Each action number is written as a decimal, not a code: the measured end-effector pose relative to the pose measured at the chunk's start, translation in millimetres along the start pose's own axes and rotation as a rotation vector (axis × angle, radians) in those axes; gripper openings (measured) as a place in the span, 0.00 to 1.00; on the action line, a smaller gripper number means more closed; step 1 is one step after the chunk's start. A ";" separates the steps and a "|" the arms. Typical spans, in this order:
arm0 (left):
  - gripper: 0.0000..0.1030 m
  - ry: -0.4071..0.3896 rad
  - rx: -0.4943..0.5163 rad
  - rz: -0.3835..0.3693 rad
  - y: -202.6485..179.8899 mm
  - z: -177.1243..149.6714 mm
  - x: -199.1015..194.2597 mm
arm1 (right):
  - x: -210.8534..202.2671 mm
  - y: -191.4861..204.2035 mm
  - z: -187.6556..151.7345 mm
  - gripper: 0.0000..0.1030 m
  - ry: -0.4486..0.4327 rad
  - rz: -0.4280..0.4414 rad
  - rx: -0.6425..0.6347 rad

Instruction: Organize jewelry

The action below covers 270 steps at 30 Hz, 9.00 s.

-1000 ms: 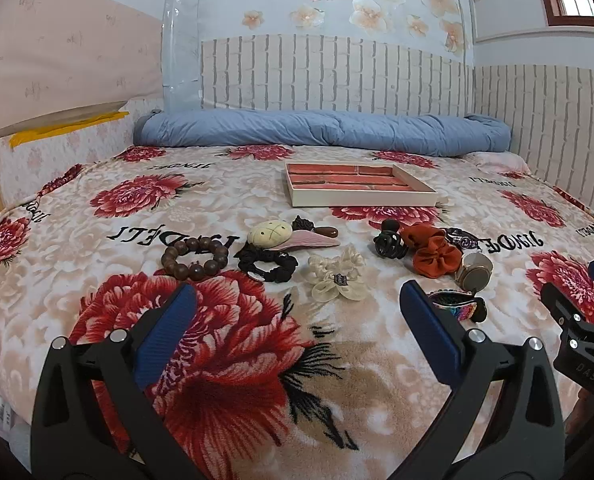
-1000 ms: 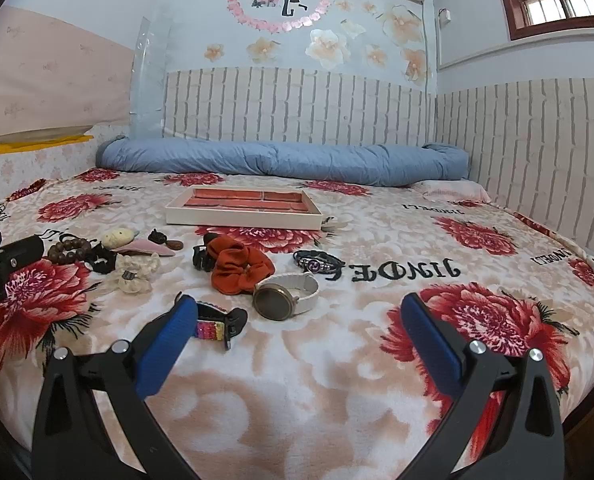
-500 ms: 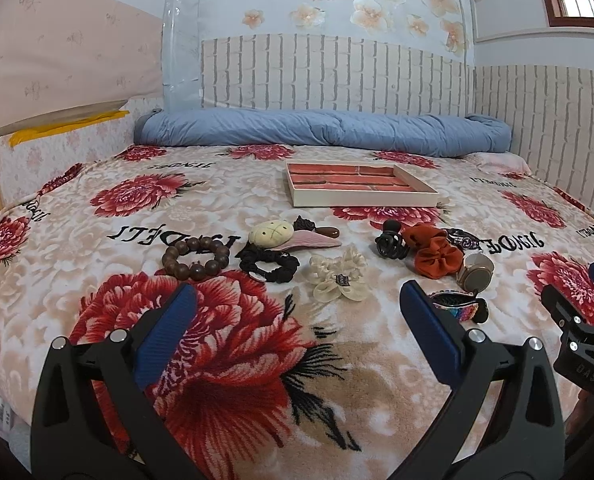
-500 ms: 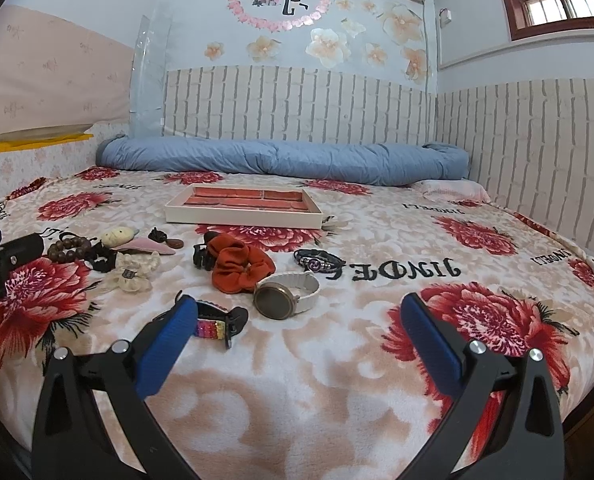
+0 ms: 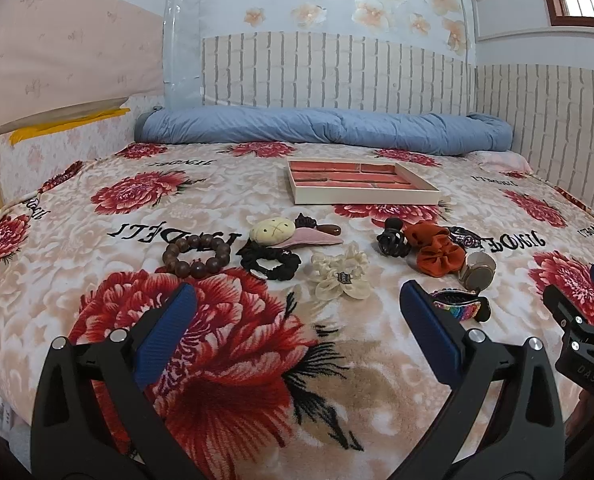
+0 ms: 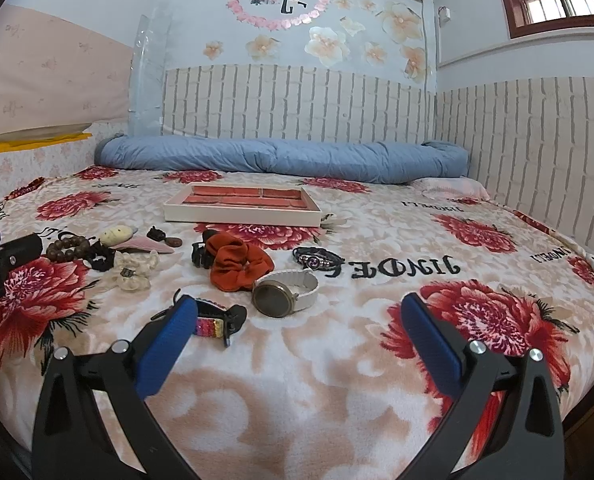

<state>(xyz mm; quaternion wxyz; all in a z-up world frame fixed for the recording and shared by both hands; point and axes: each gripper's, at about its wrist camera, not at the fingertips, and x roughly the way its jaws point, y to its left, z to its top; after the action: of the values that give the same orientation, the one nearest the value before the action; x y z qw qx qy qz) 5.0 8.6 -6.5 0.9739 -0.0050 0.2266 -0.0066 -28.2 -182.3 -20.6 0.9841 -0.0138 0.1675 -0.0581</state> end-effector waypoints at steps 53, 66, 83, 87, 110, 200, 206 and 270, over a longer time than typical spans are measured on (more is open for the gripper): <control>0.95 -0.031 0.034 0.007 -10.0 10.1 -6.0 | -3.0 -2.9 5.6 0.96 -0.019 -0.007 0.021; 0.95 0.009 0.047 0.010 2.2 38.6 31.3 | 40.6 3.7 31.1 0.96 0.021 -0.001 0.019; 0.95 0.121 0.070 0.016 16.2 74.8 127.3 | 137.2 23.0 59.6 0.96 0.166 0.039 0.013; 0.95 0.146 0.092 0.028 17.9 75.3 152.5 | 151.9 31.8 61.2 0.96 0.191 0.055 -0.001; 0.92 0.379 0.056 -0.014 41.2 64.6 233.7 | 223.2 47.6 47.8 0.88 0.447 0.105 -0.030; 0.54 0.525 0.059 -0.015 -46.8 231.6 562.6 | 600.9 62.0 184.2 0.27 0.605 0.163 -0.137; 0.57 0.532 0.063 -0.021 -46.7 231.3 560.9 | 598.4 58.8 184.7 0.47 0.604 0.174 -0.109; 0.95 0.336 0.030 -0.061 68.2 146.9 206.1 | 234.3 -18.1 123.1 0.94 0.383 0.060 0.030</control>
<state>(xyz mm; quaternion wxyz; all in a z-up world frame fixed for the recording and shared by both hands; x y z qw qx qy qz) 255.5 74.7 33.5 0.9217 0.0040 0.3857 -0.0404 230.2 -227.1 19.6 0.9357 0.0169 0.3509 -0.0328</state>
